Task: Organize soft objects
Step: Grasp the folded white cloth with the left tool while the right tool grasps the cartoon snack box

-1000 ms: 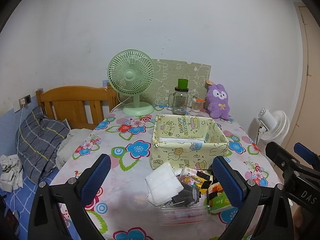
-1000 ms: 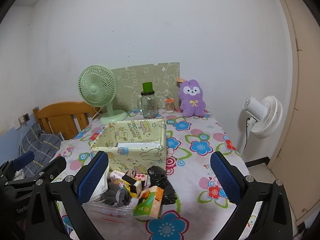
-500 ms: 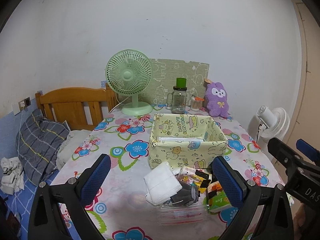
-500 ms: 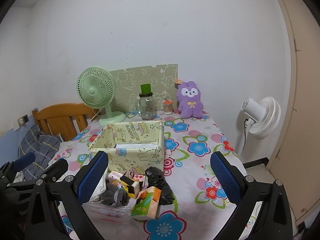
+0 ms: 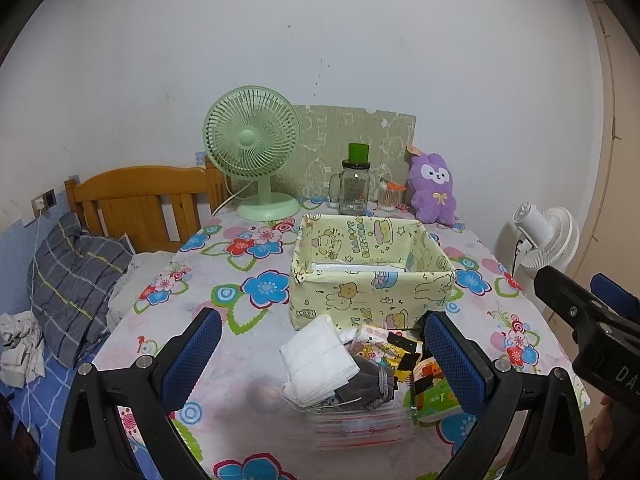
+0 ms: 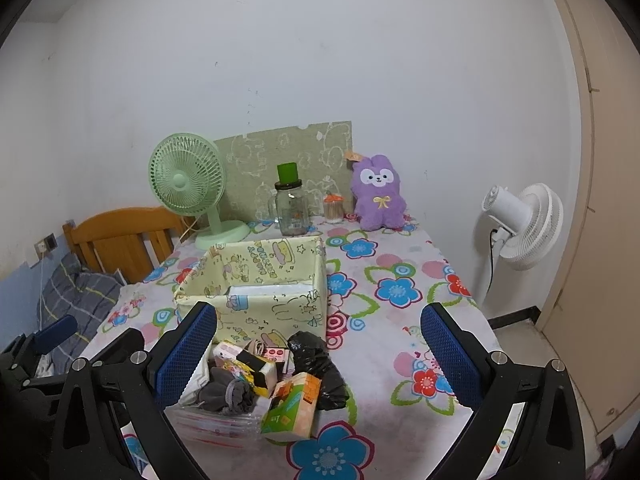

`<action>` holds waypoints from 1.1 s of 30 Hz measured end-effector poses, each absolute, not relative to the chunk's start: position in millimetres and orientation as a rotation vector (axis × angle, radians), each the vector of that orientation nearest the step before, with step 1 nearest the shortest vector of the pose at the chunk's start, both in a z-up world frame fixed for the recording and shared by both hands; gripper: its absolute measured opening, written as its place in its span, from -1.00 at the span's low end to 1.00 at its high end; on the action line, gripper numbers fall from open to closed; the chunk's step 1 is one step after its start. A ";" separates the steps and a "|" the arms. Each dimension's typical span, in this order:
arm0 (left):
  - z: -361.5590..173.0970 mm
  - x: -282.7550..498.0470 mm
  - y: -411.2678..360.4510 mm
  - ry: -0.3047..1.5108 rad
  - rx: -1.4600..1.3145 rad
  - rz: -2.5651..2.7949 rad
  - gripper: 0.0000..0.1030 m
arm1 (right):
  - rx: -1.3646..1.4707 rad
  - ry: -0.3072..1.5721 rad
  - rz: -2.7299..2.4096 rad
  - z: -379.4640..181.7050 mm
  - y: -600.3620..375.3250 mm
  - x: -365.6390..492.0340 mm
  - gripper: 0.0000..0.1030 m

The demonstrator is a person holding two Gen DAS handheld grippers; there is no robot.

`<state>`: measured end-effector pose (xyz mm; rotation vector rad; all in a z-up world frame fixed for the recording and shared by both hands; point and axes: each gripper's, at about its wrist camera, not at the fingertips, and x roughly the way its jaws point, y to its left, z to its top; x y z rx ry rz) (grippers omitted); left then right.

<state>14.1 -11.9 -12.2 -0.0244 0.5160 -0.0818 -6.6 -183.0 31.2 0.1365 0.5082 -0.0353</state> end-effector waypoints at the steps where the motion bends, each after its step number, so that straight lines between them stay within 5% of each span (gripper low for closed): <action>1: -13.9 15.5 -12.3 0.520 -0.024 -0.084 0.98 | 0.138 0.512 -0.031 29.4 -182.8 -5.4 0.99; 33: -78.4 69.7 -13.5 0.708 -0.013 -0.094 0.72 | 0.144 0.707 0.080 -40.7 -148.5 56.4 0.87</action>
